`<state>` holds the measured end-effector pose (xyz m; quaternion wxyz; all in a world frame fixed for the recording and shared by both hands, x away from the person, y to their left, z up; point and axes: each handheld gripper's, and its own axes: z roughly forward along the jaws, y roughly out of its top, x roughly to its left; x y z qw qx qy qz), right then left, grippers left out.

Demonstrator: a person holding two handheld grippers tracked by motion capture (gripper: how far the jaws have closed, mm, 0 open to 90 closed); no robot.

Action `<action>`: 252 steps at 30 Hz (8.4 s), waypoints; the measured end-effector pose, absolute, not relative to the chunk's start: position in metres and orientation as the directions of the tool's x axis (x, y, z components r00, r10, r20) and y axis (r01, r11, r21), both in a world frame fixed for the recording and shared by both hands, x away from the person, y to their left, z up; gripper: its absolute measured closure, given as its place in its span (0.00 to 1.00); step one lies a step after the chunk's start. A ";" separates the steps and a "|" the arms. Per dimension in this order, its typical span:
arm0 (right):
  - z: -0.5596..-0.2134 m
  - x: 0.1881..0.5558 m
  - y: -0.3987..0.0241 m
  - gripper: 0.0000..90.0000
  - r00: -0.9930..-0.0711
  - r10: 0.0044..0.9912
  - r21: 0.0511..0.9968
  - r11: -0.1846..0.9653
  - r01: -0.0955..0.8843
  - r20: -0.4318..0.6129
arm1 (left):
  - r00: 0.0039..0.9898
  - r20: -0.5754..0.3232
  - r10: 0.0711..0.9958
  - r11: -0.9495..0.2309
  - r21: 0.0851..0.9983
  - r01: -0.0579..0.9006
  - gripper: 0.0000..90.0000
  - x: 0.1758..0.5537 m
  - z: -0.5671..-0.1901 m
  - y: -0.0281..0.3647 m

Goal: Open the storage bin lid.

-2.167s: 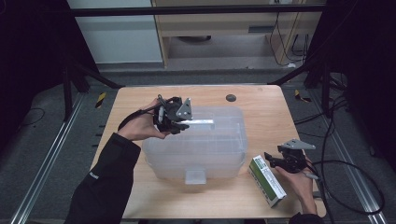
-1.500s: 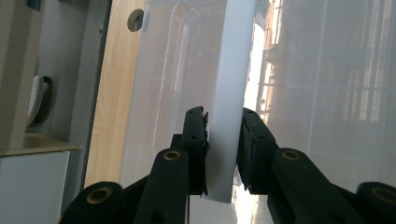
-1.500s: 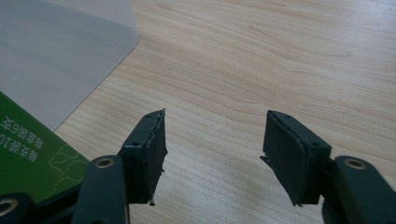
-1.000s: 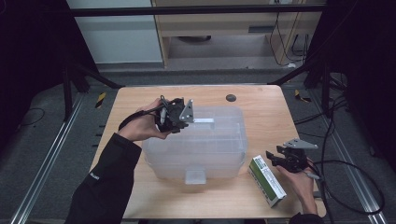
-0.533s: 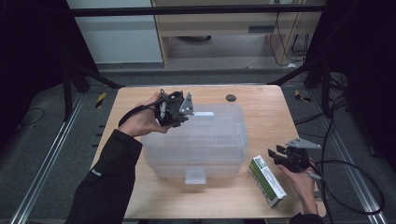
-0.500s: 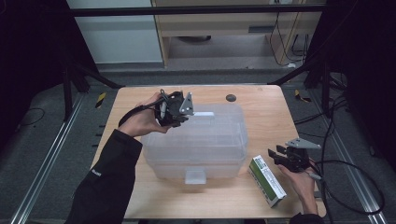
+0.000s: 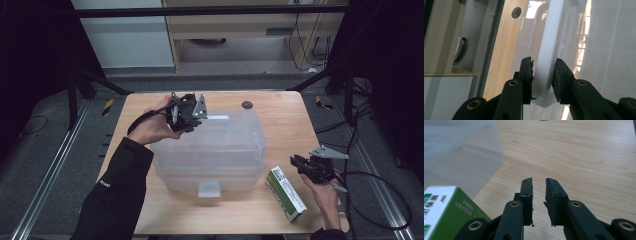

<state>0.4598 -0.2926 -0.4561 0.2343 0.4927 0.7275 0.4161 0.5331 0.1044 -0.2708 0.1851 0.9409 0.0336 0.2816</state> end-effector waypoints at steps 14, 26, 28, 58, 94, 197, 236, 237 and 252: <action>-0.423 0.449 -0.278 1.00 -0.506 0.853 0.876 0.143 0.461 0.127 | 0.809 0.550 0.207 -0.920 0.390 -0.030 0.77 0.540 -0.268 0.105; -0.404 0.442 -0.259 1.00 -0.578 0.809 0.891 0.178 0.419 0.110 | 0.786 0.568 0.244 -0.913 0.407 -0.010 0.76 0.546 -0.266 0.104; -0.403 0.442 -0.256 1.00 -0.586 0.803 0.891 0.179 0.416 0.112 | 0.782 0.569 0.252 -0.911 0.413 -0.007 0.76 0.548 -0.266 0.105; -0.395 0.449 -0.219 1.00 -0.693 0.713 0.907 0.213 0.363 0.109 | 0.785 0.539 0.306 -0.888 0.459 0.031 0.75 0.557 -0.264 0.106; -0.399 0.449 -0.217 1.00 -0.685 0.718 0.892 0.221 0.394 0.125 | 0.575 0.254 0.778 -0.469 0.843 0.263 0.72 0.501 -0.265 0.249; -0.377 0.454 -0.209 1.00 -0.706 0.703 0.913 0.232 0.336 0.081 | 0.519 0.095 0.850 -0.273 0.921 0.278 0.70 0.453 -0.380 0.241; -0.410 0.467 -0.204 0.74 -0.600 0.797 0.781 0.326 0.532 0.076 | 0.476 0.100 0.874 -0.264 0.919 0.292 0.79 0.462 -0.368 0.238; -0.410 0.467 -0.204 0.74 -0.600 0.797 0.781 0.326 0.532 0.076 | 0.476 0.100 0.874 -0.264 0.919 0.292 0.79 0.462 -0.368 0.238; -0.415 0.468 -0.197 0.83 -0.615 0.785 0.791 0.333 0.513 0.069 | 0.469 0.093 0.878 -0.247 0.928 0.280 0.80 0.473 -0.359 0.238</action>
